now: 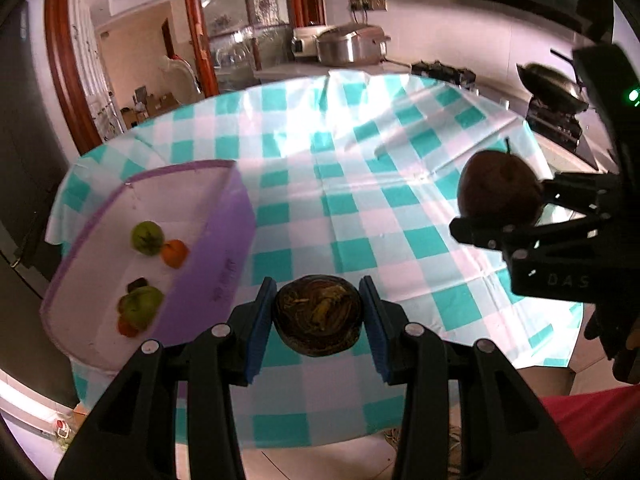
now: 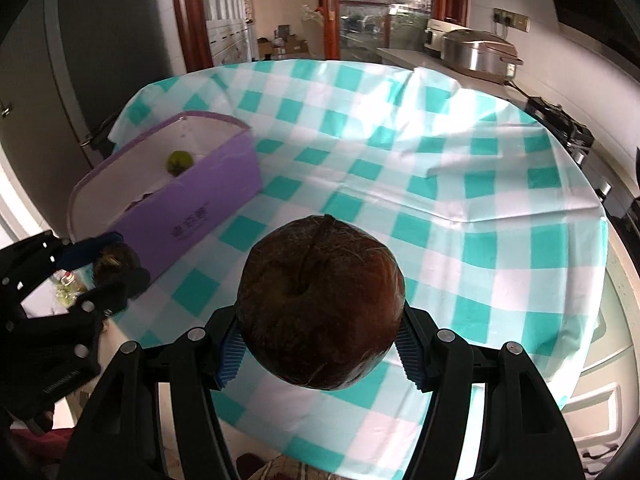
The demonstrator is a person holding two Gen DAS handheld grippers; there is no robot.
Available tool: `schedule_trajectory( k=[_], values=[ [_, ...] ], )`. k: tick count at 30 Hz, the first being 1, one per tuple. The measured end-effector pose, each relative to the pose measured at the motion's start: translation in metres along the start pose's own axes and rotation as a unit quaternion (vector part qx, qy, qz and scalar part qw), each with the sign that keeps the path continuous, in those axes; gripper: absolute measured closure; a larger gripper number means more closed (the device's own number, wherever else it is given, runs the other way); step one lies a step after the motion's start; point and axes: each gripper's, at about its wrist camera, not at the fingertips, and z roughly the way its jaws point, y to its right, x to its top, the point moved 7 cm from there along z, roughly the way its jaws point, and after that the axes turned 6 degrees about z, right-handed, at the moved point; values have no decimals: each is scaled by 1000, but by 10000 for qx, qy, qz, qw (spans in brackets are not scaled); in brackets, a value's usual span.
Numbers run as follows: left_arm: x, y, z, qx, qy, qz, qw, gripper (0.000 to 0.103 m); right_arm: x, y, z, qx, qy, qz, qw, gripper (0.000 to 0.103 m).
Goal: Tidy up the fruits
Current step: 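Carry the red apple and date over the purple box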
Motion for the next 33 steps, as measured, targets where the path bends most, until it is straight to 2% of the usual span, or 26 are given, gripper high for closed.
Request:
schedule_trajectory(
  k=[4, 10, 15, 19, 24, 29, 31, 33],
  values=[
    [-11, -28, -20, 115, 98, -318, 9994, 60, 7, -32, -2, 135, -68, -200, 9997, 41],
    [-26, -67, -26, 319, 27, -884, 9956, 60, 24, -89, -4, 455, -119, -756, 9960, 41],
    [-43, -108, -19, 606, -163, -1312, 9894, 60, 45, -134, 20, 838, -314, -996, 9910, 41],
    [-52, -139, -10, 832, -362, -1464, 9851, 60, 69, -174, 52, 1135, -436, -1182, 9855, 41],
    [-61, -188, 6, 1135, -639, -1882, 9735, 60, 100, -214, 84, 1517, -573, -1351, 9775, 41],
    [-78, -235, 32, 1324, -1200, -2564, 9499, 60, 110, -248, 128, 1703, -1031, -1728, 9646, 41],
    [-80, -254, 47, 1392, -1451, -2676, 9423, 60, 106, -260, 147, 1637, -1216, -2059, 9571, 41],
    [-80, -268, 60, 1409, -1664, -2711, 9375, 60, 96, -271, 174, 1419, -1554, -2692, 9398, 41]
  ],
)
